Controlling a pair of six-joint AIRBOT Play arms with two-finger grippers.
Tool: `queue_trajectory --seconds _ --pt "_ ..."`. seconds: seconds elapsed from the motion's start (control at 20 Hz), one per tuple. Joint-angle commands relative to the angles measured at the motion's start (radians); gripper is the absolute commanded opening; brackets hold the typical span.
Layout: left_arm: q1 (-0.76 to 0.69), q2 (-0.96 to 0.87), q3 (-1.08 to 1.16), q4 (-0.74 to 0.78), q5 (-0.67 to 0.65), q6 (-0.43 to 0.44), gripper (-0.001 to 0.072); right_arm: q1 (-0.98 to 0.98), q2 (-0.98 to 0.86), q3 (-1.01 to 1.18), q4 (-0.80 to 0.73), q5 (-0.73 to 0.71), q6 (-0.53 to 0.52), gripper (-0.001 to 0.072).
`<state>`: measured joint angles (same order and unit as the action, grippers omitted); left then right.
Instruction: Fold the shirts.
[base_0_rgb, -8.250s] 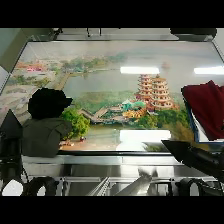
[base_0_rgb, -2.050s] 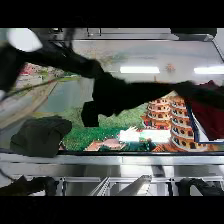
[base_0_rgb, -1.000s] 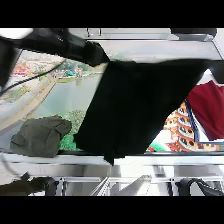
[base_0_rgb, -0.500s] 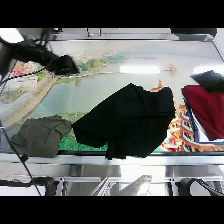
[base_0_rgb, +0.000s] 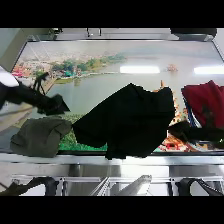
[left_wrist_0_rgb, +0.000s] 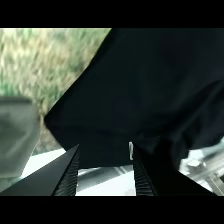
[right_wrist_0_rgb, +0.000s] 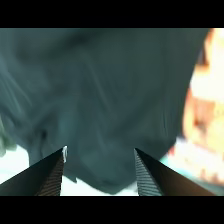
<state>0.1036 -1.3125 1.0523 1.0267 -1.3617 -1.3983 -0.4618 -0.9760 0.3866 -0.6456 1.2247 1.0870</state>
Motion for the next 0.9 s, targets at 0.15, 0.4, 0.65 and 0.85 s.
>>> queue_trajectory --seconds 0.15,0.4,0.65,0.85 --pt "0.005 0.054 -0.27 -0.145 0.288 0.087 0.0345 0.165 0.047 -0.246 0.064 -0.071 0.039 0.0482" --pt "0.007 0.055 -0.277 -0.136 0.294 0.119 0.0344 0.362 0.047 -0.251 0.164 -0.233 0.075 0.0482" --pt "0.007 0.032 -0.277 -0.039 0.292 0.113 0.0345 0.446 0.032 -0.25 0.259 -0.363 0.056 0.048" --pt "0.003 -0.071 -0.255 -0.088 0.29 0.124 0.0345 0.446 0.021 -0.25 0.399 -0.352 -0.063 0.026"
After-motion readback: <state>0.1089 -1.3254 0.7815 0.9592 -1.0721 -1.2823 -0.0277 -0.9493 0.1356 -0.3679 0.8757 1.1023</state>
